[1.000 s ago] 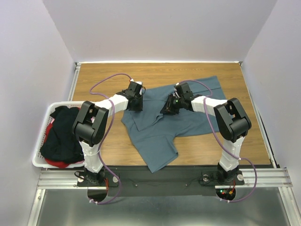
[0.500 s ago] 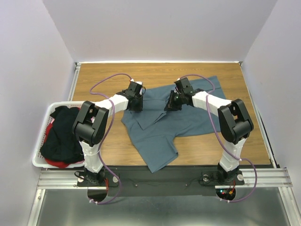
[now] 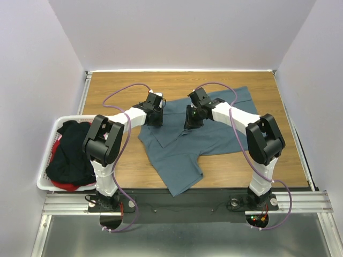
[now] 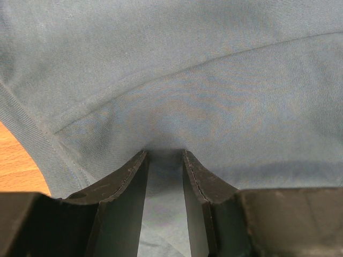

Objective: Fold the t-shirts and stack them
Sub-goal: Fold the tshirt

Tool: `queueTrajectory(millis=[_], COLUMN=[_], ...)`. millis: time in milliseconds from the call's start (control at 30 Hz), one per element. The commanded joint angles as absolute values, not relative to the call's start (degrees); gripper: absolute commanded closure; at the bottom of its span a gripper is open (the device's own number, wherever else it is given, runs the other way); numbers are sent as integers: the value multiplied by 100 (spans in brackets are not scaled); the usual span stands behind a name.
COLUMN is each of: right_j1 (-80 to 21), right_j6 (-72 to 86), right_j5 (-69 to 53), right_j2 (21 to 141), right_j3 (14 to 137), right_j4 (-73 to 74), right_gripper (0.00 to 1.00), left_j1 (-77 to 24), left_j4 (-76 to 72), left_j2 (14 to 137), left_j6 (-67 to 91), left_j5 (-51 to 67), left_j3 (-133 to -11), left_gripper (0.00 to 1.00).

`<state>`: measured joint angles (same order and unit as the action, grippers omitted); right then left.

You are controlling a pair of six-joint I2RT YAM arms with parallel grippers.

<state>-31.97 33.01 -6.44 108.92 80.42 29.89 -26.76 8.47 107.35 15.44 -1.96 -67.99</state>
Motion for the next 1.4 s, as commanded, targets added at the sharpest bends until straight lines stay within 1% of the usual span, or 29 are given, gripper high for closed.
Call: queueTrajectory(millis=[0, 200, 367, 433, 567, 700, 1200, 1367], right_j1=[-3182, -3182, -3182, -3182, -3182, -3182, -3182, -3182], right_j6=[3340, 3305, 3173, 3112, 2989, 2866, 2698, 2637], right_j5=[-35, -35, 141, 97, 97, 53, 88, 97], right_j2=[10775, 10819, 10907, 10968, 11030, 11100, 11162, 11145], right_j3=[7980, 8086, 8104, 8103, 8139, 8156, 7928, 7901], right_j4=[3120, 3120, 3111, 3103, 3085, 3041, 2786, 2751], right_gripper=[71, 72, 69, 69, 68, 65, 64, 64], left_j1=[-2663, -2803, -3023, -3085, -3243, -3339, -3445, -3445], left_j4=[1011, 1283, 1529, 1521, 1503, 1371, 1204, 1142], left_j2=[10398, 9449, 9071, 9061, 9193, 9246, 9492, 9633], left_j6=[1459, 1520, 1678, 1740, 1916, 2056, 2478, 2566], left_j5=[-211, -150, -26, 156, 211, 150, -343, -422], left_j3=[-6706, -6566, -6180, -5951, -5722, -5634, -5546, -5537], left_gripper=[56, 53, 48, 45, 44, 43, 43, 46])
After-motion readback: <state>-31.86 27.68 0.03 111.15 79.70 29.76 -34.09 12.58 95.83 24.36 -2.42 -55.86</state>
